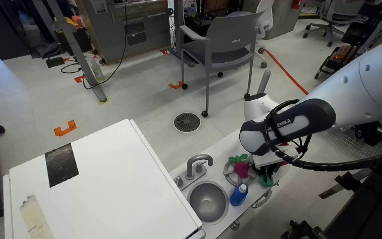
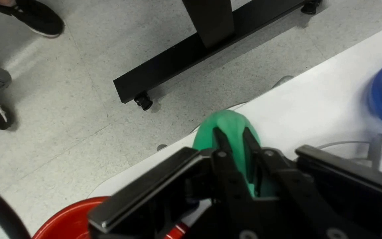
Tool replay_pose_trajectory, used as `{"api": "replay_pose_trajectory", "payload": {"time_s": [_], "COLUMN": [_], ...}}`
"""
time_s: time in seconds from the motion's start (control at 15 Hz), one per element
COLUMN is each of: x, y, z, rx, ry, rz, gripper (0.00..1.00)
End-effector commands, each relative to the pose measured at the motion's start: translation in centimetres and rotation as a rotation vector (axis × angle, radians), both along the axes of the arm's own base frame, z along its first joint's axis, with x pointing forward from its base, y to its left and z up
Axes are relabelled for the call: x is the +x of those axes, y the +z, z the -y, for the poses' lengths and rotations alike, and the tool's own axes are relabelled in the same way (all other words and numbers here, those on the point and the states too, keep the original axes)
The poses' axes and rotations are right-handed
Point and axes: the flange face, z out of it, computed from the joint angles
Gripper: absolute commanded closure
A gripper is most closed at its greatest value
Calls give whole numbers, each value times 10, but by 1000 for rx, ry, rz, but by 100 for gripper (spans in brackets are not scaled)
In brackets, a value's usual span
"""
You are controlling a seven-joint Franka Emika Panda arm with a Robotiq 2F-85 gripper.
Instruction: Remove the green plushie from the orange bowl
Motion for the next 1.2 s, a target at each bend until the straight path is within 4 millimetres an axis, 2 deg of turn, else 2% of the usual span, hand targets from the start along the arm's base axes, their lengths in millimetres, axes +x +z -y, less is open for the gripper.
{"api": "replay_pose_trajectory", "payload": {"time_s": [0.0, 0.27, 0.6, 0.8, 1.0, 1.07, 1.13], "x": [2, 5, 14, 19, 27, 27, 31], "y": [3, 6, 14, 38, 80, 48, 61], "z": [2, -8, -37, -51, -53, -56, -56], "rx": [-65, -92, -76, -61, 7, -37, -30], "ry": [4, 45, 65, 91, 56, 88, 76], "rz": [1, -3, -13, -14, 23, 20, 28], "gripper": [62, 36, 1, 0, 0, 0, 0]}}
